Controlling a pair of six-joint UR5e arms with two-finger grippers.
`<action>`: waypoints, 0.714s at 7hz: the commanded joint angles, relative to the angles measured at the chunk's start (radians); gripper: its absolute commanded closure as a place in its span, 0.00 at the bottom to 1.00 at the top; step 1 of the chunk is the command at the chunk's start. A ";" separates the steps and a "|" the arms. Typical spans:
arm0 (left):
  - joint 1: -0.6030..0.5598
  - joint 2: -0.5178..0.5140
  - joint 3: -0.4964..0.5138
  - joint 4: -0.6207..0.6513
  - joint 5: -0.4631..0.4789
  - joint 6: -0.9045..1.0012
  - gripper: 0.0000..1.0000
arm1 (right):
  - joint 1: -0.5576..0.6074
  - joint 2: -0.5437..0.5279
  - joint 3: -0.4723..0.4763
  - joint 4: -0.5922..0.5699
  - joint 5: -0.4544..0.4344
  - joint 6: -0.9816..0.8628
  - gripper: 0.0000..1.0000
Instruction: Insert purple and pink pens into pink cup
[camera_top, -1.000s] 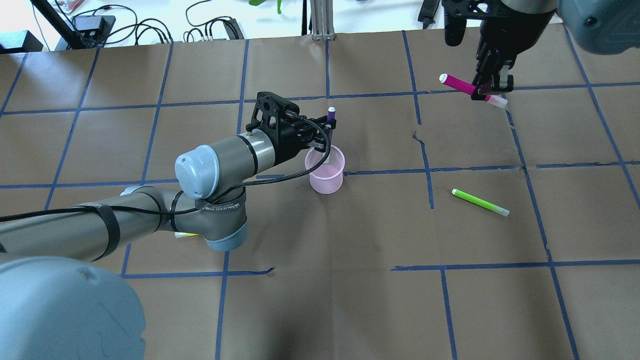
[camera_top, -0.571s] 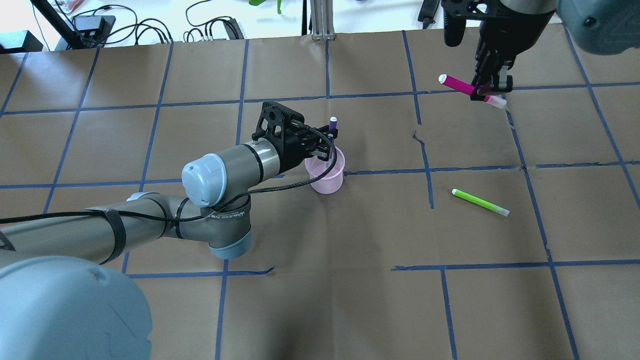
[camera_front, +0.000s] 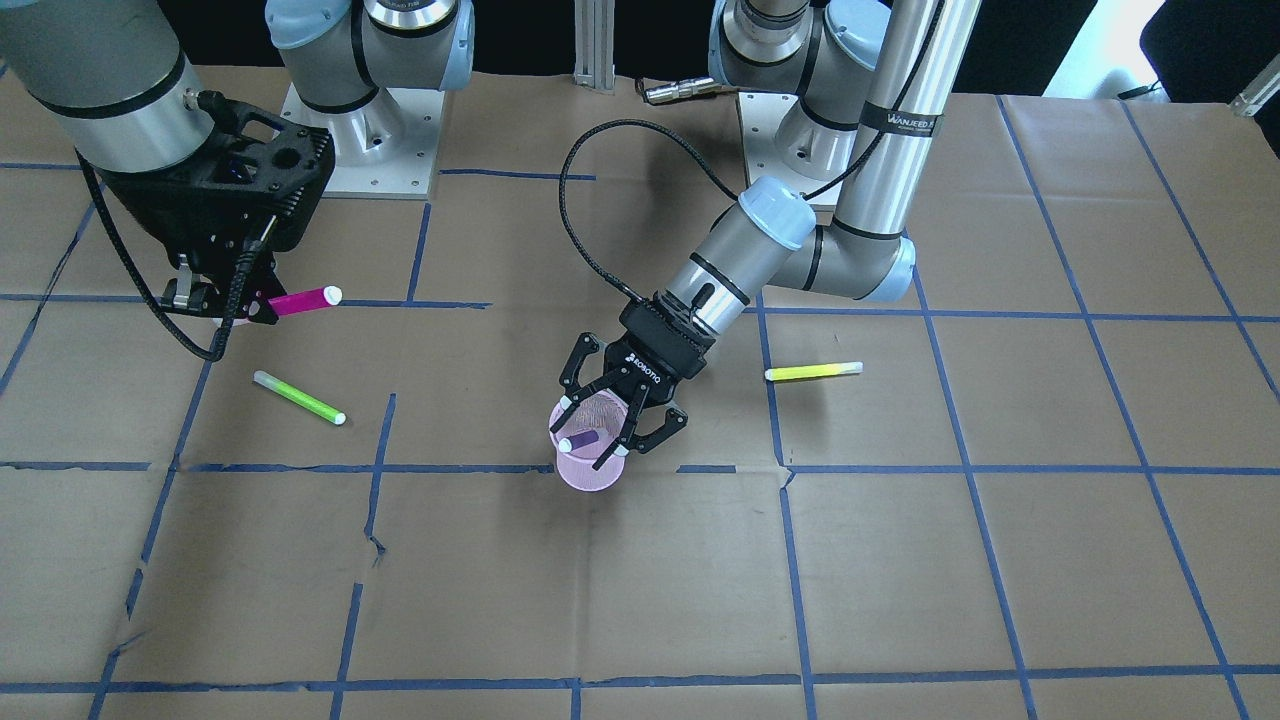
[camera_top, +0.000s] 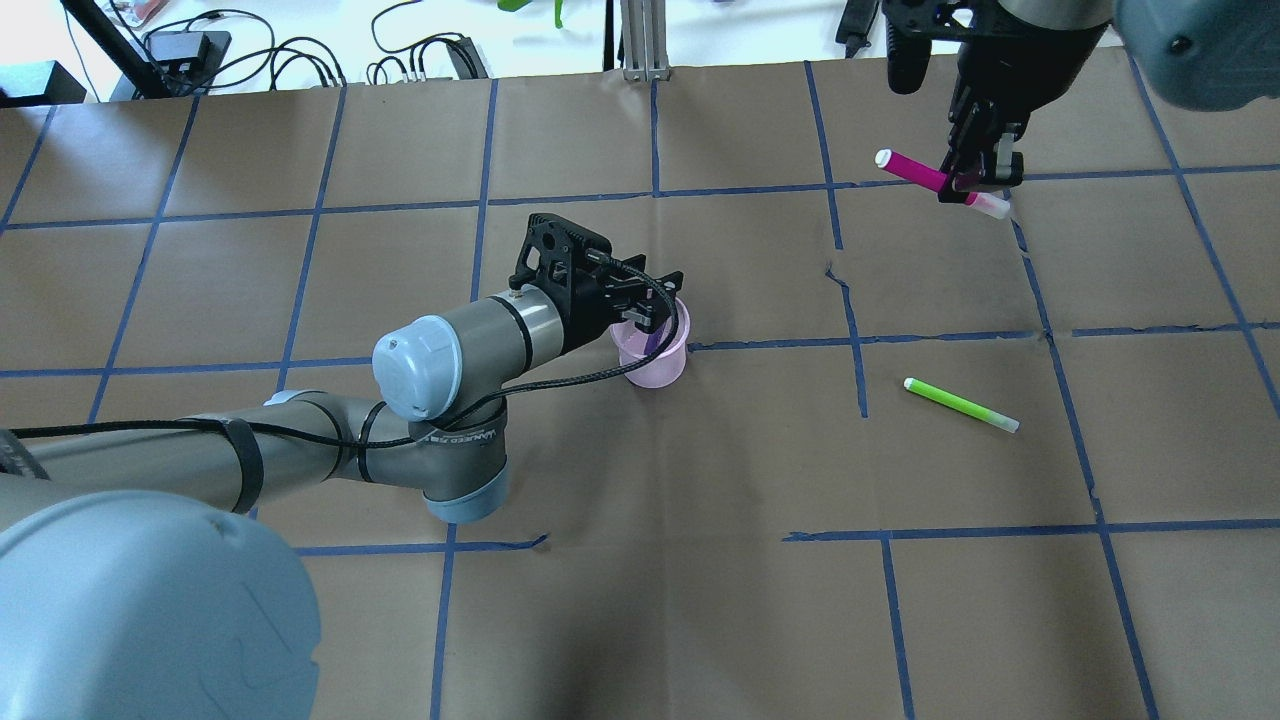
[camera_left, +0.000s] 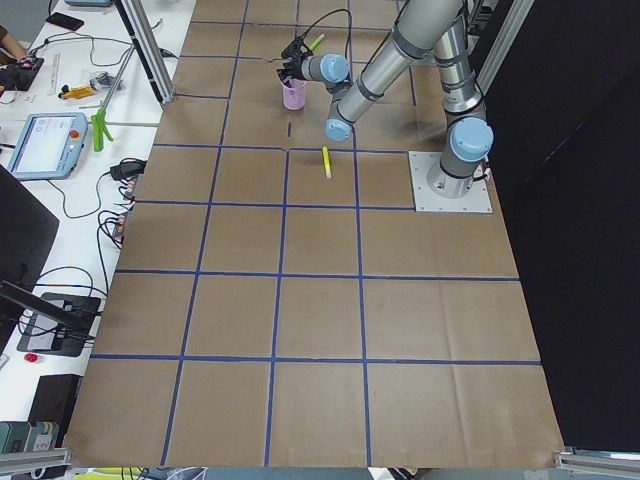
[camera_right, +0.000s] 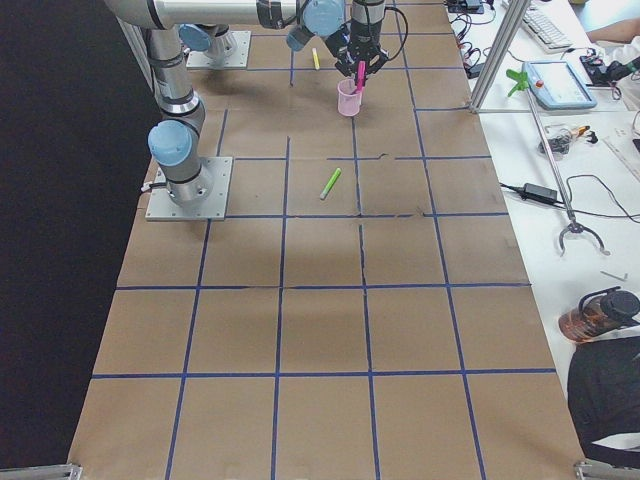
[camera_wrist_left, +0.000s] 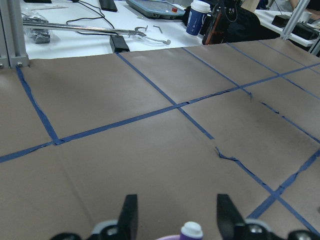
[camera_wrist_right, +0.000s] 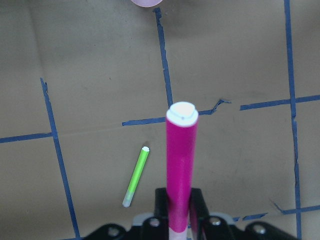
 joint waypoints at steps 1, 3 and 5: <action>0.000 0.031 0.007 -0.053 0.003 -0.002 0.02 | 0.000 -0.002 0.000 -0.001 -0.001 0.000 1.00; -0.002 0.122 0.055 -0.259 0.029 -0.002 0.02 | 0.000 -0.002 0.000 -0.001 0.001 0.000 1.00; -0.002 0.251 0.143 -0.585 0.080 -0.002 0.02 | 0.000 -0.002 0.000 -0.001 0.001 0.002 1.00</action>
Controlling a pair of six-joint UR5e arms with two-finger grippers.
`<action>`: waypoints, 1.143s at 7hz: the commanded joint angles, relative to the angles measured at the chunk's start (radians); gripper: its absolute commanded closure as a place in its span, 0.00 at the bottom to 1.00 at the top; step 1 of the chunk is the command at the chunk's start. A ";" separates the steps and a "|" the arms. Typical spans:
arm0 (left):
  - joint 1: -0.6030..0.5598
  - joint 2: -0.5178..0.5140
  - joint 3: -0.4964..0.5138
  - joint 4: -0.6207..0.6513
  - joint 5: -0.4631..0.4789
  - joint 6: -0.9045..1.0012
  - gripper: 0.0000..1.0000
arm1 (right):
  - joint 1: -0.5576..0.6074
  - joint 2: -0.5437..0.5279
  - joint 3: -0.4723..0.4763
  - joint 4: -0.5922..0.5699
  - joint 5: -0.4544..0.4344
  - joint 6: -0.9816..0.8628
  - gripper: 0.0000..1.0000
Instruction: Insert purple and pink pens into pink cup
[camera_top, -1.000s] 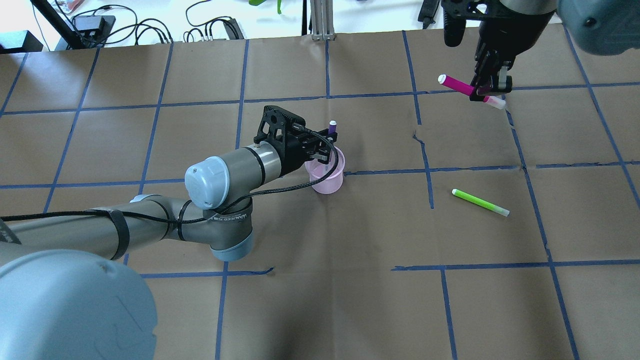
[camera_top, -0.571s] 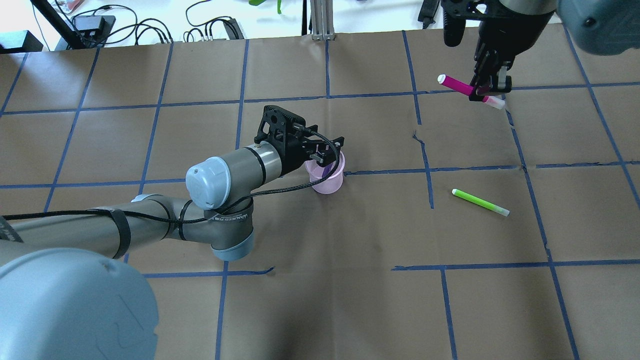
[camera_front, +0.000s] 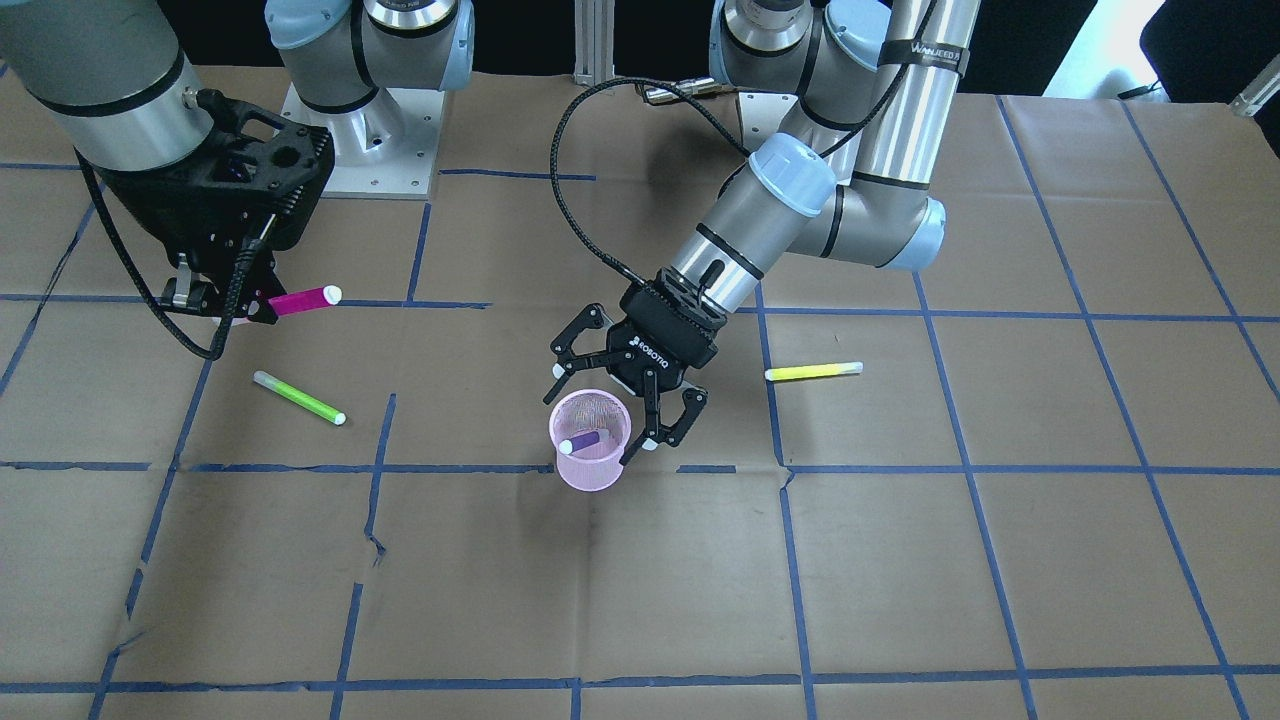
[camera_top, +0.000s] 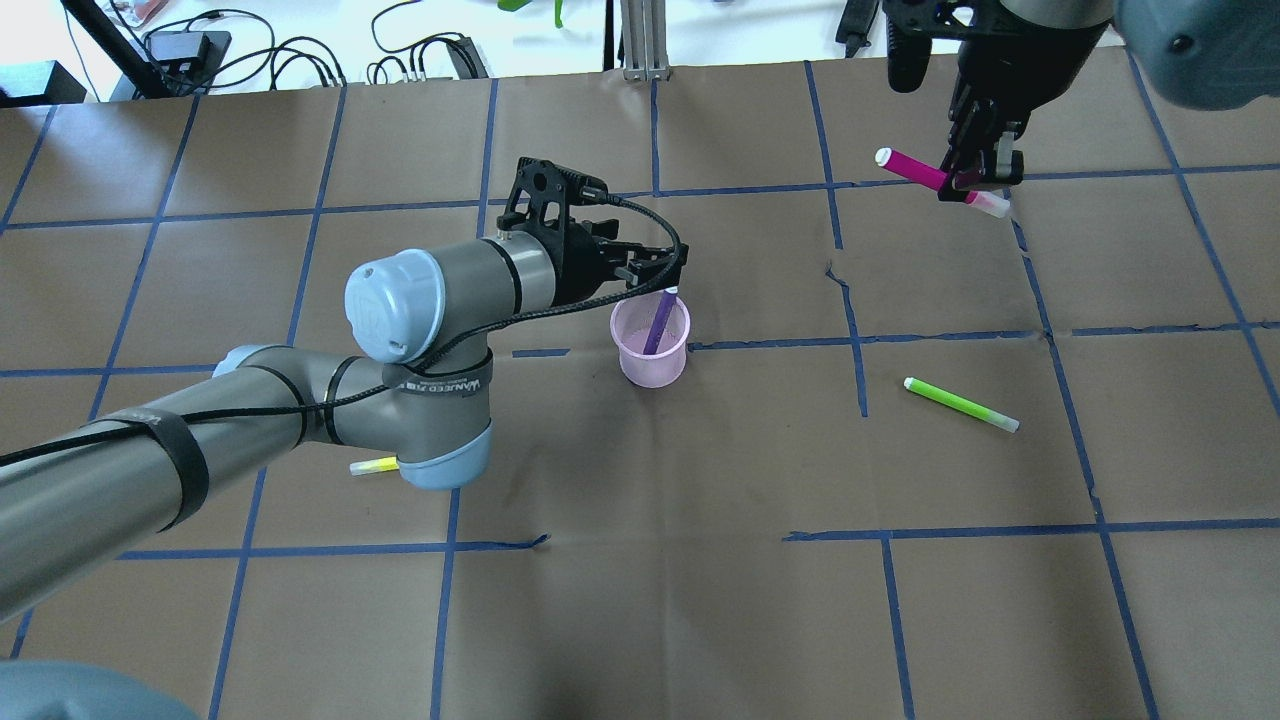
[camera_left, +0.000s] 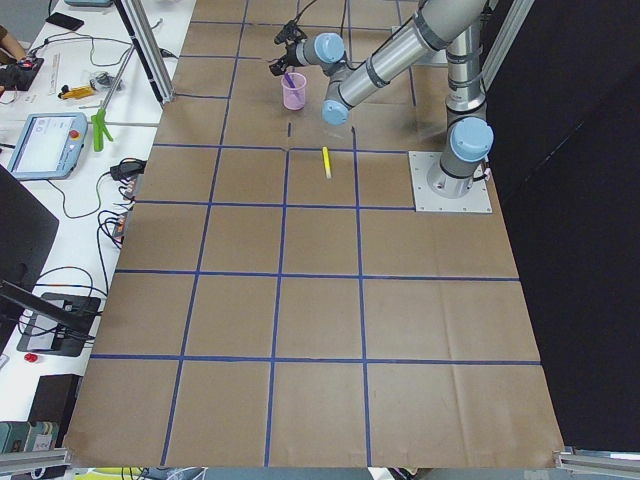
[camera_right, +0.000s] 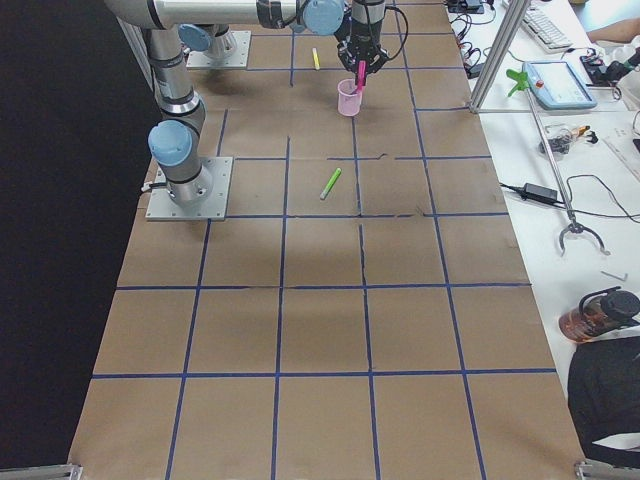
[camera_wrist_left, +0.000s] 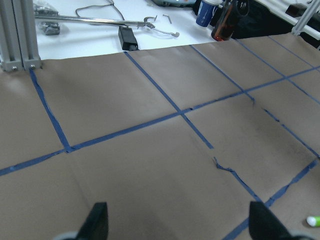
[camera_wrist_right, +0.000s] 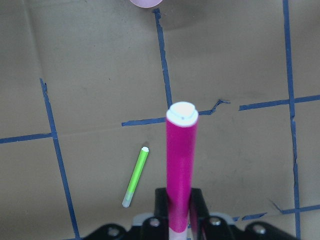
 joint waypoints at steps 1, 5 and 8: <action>0.000 0.107 0.136 -0.358 0.052 0.000 0.02 | 0.000 0.000 0.000 0.000 0.000 0.000 1.00; 0.014 0.153 0.572 -1.144 0.259 -0.003 0.02 | 0.002 0.005 0.005 -0.003 0.003 0.011 1.00; 0.064 0.213 0.607 -1.483 0.417 -0.005 0.02 | 0.012 0.067 0.017 -0.095 0.058 0.057 1.00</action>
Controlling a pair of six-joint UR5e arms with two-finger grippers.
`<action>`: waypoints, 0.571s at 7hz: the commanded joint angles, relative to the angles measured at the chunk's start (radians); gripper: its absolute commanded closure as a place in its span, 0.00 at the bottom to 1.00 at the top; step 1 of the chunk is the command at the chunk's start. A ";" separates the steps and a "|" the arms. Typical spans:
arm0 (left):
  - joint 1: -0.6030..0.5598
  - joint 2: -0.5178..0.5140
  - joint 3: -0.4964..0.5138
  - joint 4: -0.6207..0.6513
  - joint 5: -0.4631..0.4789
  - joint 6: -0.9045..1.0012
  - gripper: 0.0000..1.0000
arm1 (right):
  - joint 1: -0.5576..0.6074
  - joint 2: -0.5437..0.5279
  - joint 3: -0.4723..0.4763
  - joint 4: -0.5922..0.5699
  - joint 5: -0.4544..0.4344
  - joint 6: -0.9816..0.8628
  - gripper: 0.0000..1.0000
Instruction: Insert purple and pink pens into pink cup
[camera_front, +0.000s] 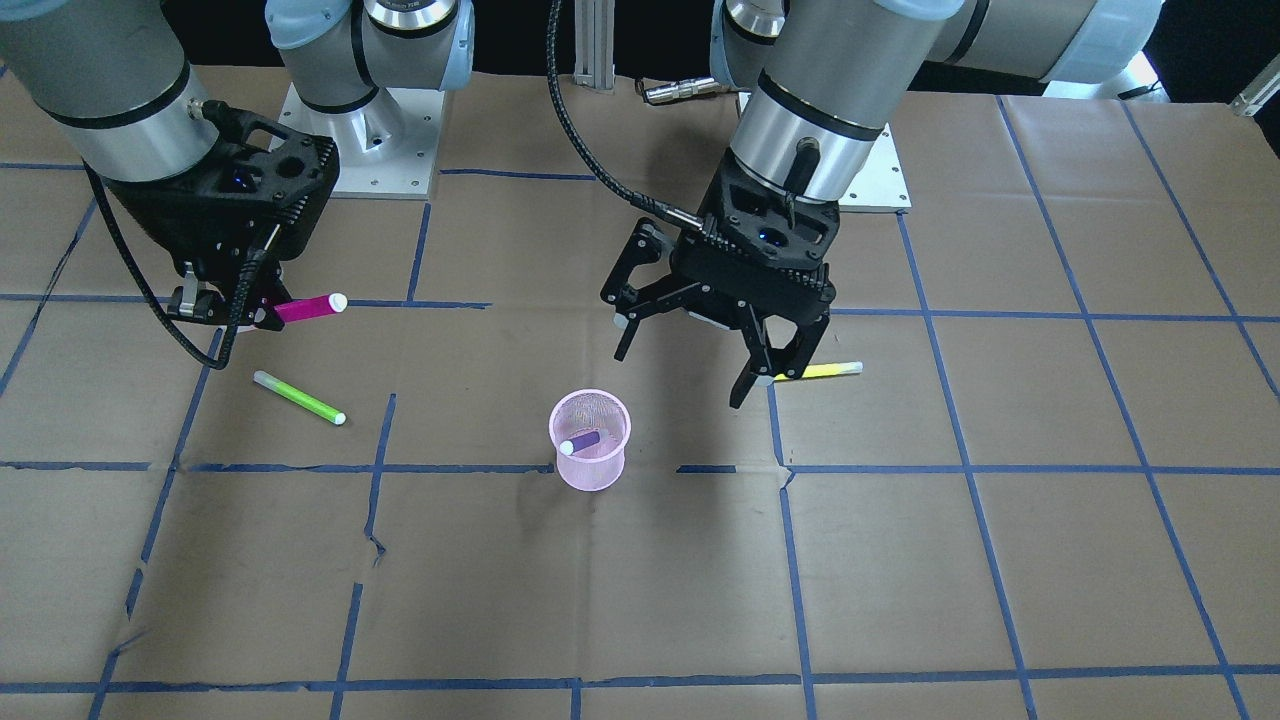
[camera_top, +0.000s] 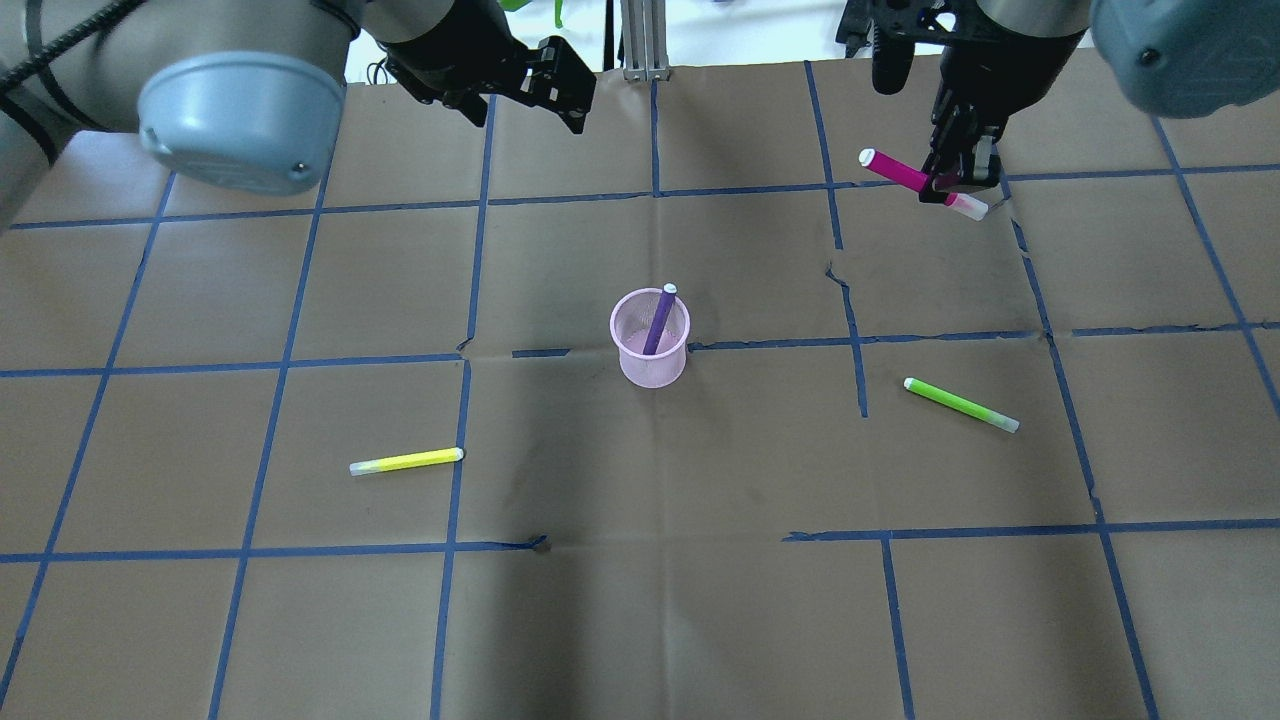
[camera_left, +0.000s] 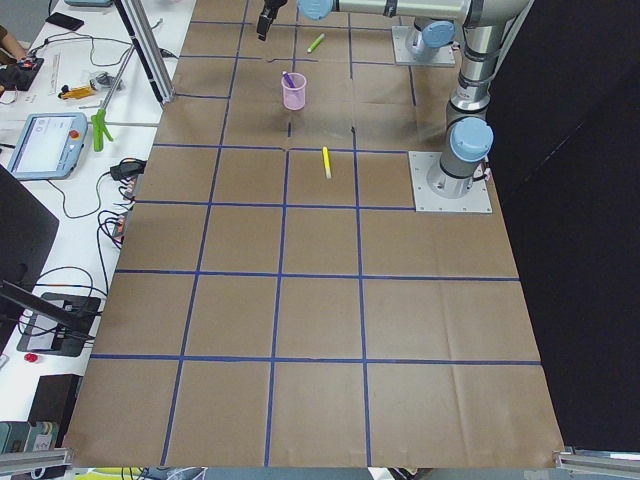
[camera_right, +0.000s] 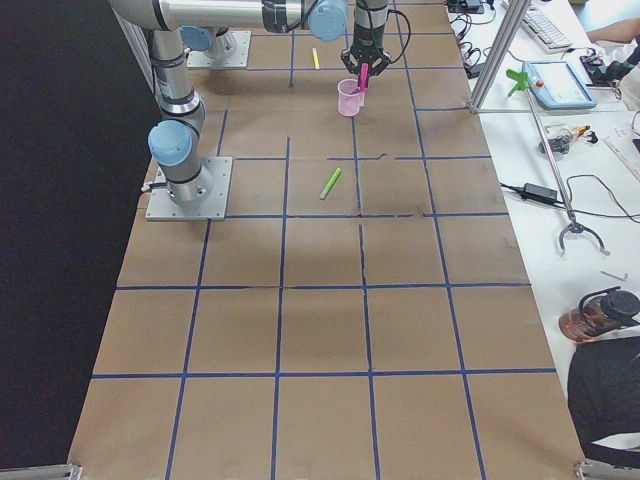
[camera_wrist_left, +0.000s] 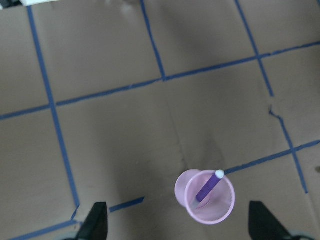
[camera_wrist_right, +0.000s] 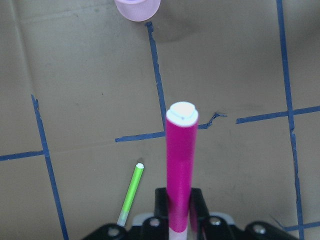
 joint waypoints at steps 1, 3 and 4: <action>0.085 0.075 -0.003 -0.294 0.068 -0.001 0.02 | 0.007 0.052 0.034 -0.100 0.060 0.031 1.00; 0.133 0.137 -0.006 -0.415 0.074 -0.062 0.02 | 0.039 0.071 0.125 -0.262 0.164 0.159 1.00; 0.134 0.113 0.006 -0.409 0.083 -0.070 0.02 | 0.076 0.074 0.164 -0.345 0.218 0.236 1.00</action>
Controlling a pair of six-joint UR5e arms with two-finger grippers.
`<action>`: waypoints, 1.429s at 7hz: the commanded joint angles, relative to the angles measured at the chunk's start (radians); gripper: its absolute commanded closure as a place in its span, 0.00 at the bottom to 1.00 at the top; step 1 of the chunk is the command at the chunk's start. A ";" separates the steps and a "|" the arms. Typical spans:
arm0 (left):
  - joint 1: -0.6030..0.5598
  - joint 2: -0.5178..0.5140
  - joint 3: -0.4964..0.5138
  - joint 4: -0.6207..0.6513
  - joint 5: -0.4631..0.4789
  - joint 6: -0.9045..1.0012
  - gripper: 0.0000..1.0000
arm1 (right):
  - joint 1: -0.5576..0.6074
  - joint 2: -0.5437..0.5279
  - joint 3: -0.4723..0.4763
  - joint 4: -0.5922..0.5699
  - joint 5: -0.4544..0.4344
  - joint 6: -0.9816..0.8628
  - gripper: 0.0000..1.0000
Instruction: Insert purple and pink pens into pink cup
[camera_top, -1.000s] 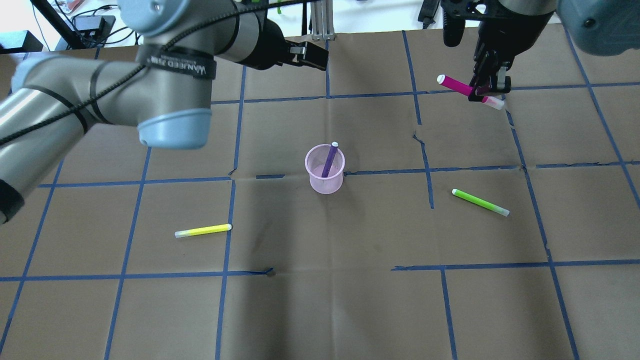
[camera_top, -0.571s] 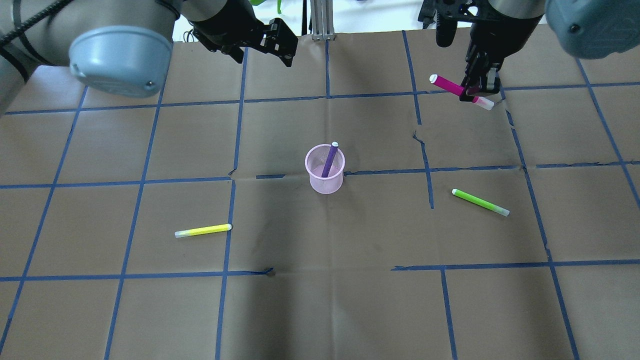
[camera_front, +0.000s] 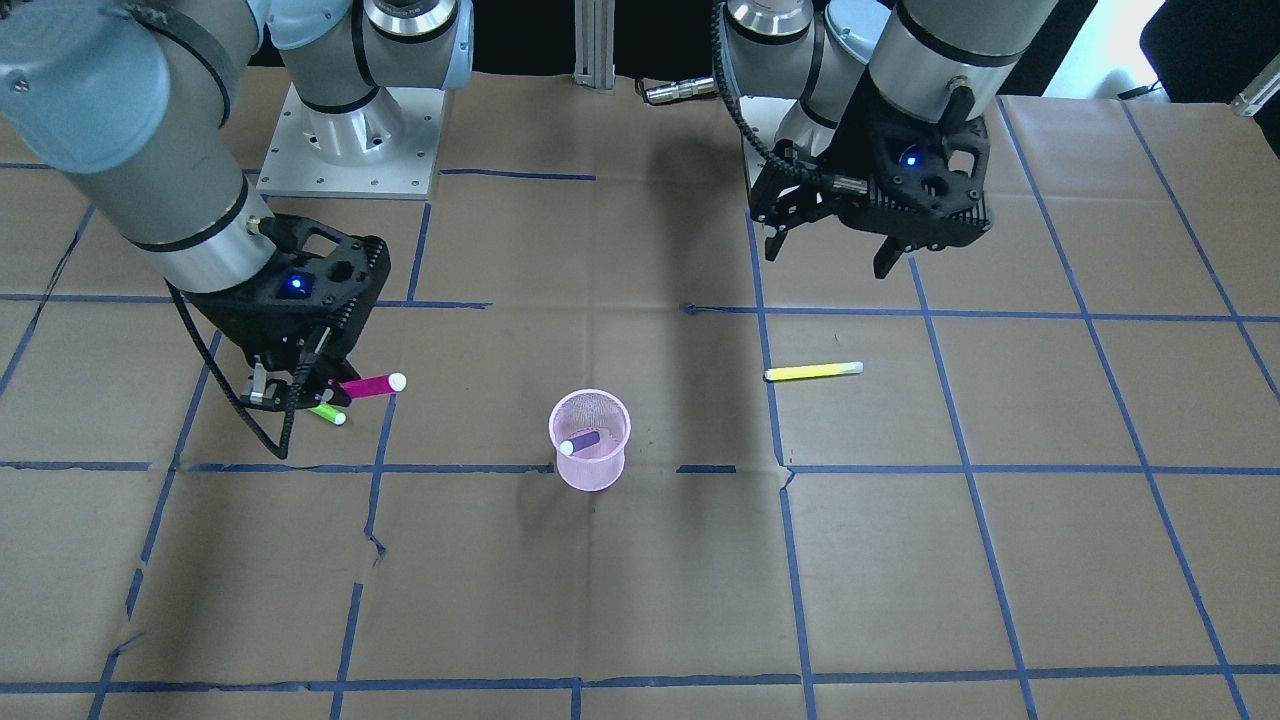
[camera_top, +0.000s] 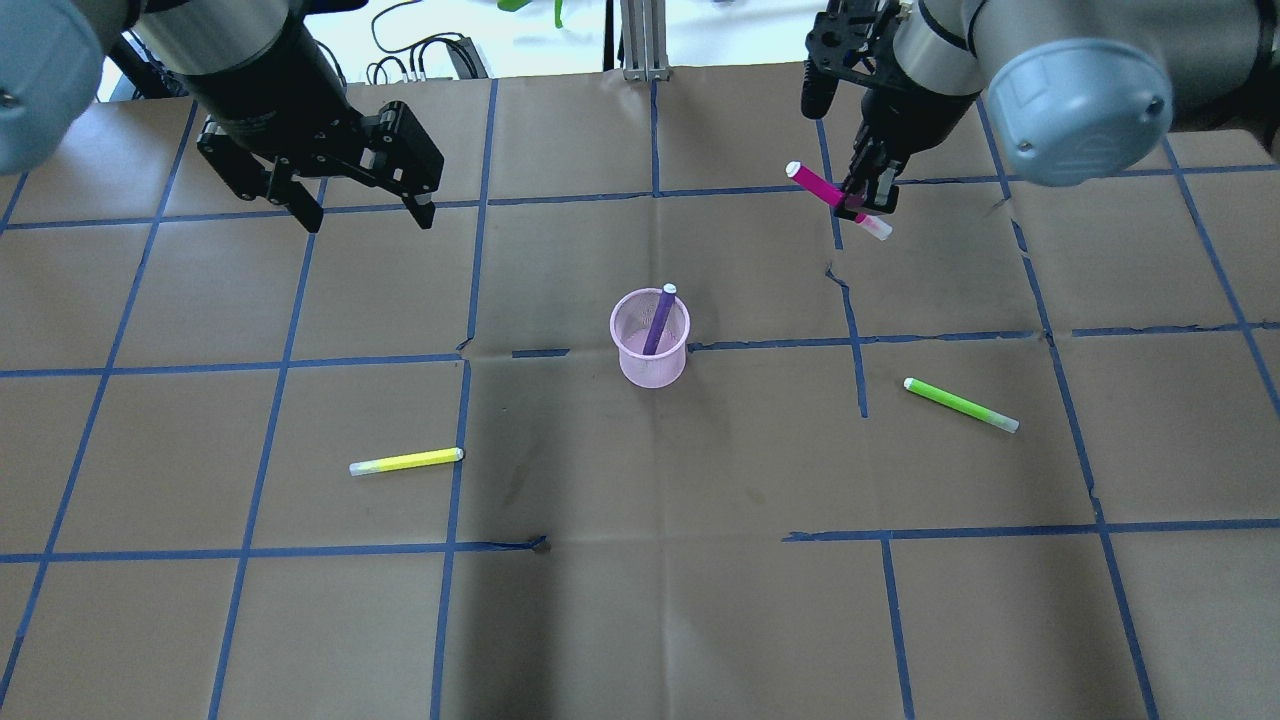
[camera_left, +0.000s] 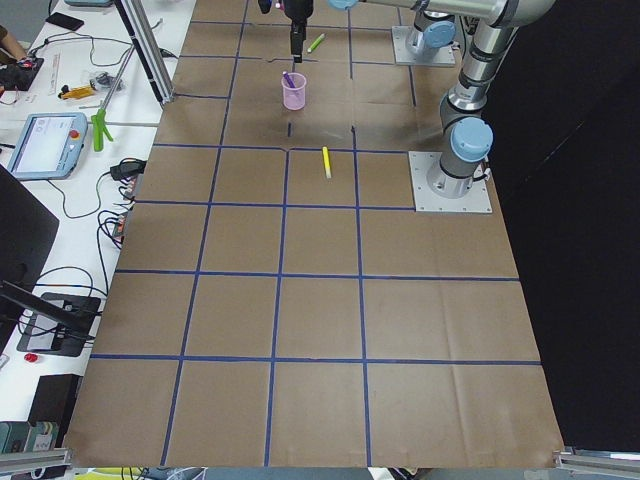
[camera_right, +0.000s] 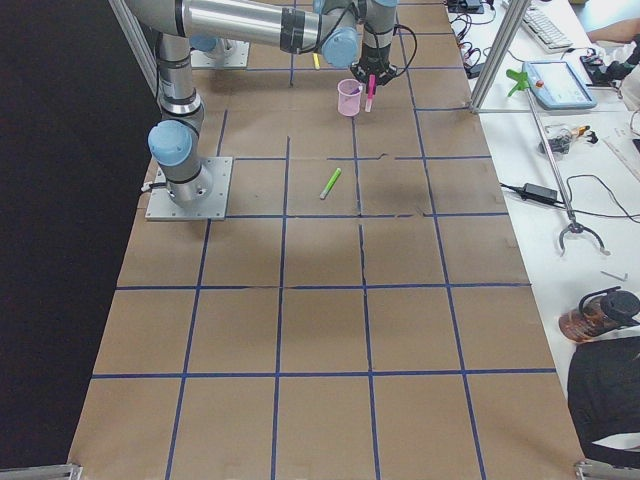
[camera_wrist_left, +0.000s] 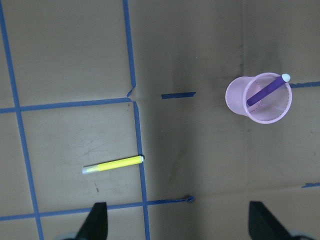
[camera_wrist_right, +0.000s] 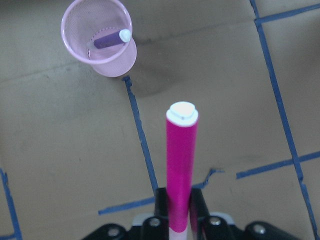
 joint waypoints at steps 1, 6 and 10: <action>0.010 0.003 -0.002 -0.015 0.010 -0.023 0.02 | 0.074 0.009 0.074 -0.168 0.096 0.147 1.00; 0.011 -0.002 -0.008 -0.001 0.005 -0.013 0.02 | 0.257 0.117 0.089 -0.509 0.198 0.425 1.00; 0.013 0.000 -0.008 -0.001 0.005 -0.012 0.02 | 0.257 0.100 0.302 -0.787 0.279 0.502 1.00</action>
